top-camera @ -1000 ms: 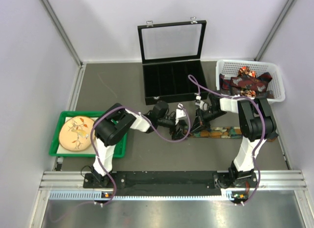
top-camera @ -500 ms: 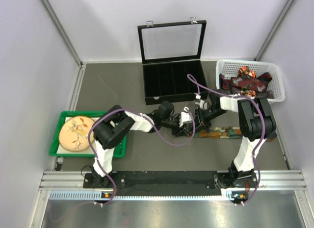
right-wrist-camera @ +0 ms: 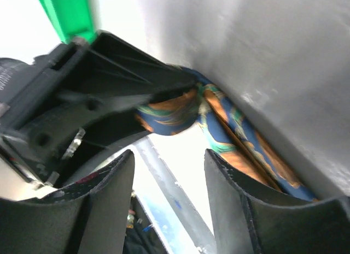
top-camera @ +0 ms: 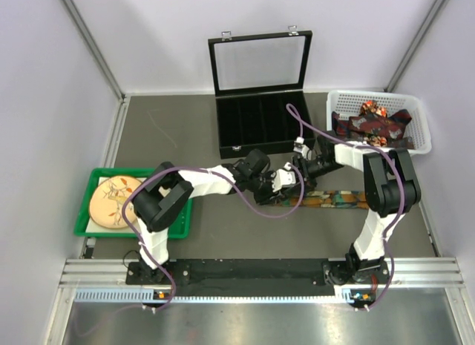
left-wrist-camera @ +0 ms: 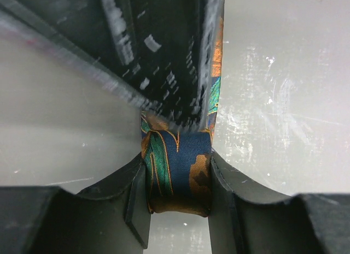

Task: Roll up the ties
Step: Roll the tie at the center of the board.

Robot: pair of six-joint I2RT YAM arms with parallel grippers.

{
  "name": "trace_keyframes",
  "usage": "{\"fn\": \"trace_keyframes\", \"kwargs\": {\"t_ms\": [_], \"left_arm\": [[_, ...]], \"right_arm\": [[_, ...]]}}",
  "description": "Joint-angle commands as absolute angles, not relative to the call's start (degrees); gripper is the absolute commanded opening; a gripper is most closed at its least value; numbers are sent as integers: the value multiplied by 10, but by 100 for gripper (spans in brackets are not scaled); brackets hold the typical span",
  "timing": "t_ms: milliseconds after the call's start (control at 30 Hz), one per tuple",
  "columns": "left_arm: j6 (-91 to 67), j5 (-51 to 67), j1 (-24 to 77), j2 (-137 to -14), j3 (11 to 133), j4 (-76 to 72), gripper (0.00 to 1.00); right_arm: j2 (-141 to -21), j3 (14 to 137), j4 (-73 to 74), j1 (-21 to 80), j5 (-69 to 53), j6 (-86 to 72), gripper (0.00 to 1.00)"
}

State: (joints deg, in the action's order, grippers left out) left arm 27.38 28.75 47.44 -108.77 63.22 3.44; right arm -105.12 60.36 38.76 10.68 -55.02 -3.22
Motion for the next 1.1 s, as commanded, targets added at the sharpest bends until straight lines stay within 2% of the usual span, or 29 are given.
{"fn": "trace_keyframes", "kwargs": {"t_ms": [0,167,400,467,500,533,600,667,767,867,1067], "left_arm": [[284,218,484,-1106,648,171,36],[293,214,488,-1114,656,178,40],[299,214,490,-1129,671,192,43],[298,214,490,-1131,670,192,44],[298,214,490,-1132,669,192,46],[296,215,490,-1131,670,193,47],[291,213,489,-1135,676,201,53],[273,234,469,-1124,666,181,67],[242,333,419,-1094,626,102,81],[230,423,391,-1062,562,-26,87],[179,497,390,-1074,491,-239,86]], "right_arm": [[-1056,585,311,113,-628,-92,52],[-1071,577,242,134,-615,-124,48],[-1090,577,237,164,-569,-114,42],[-1093,577,238,164,-562,-113,28],[-1099,577,245,165,-561,-110,17],[-1100,579,253,165,-557,-105,0],[-1103,580,273,163,-540,-85,0],[-1104,572,279,156,-524,-76,0],[-1115,572,295,146,-502,-57,0],[-1123,572,306,136,-476,-46,0],[-1127,570,316,120,-429,-41,0]]}}
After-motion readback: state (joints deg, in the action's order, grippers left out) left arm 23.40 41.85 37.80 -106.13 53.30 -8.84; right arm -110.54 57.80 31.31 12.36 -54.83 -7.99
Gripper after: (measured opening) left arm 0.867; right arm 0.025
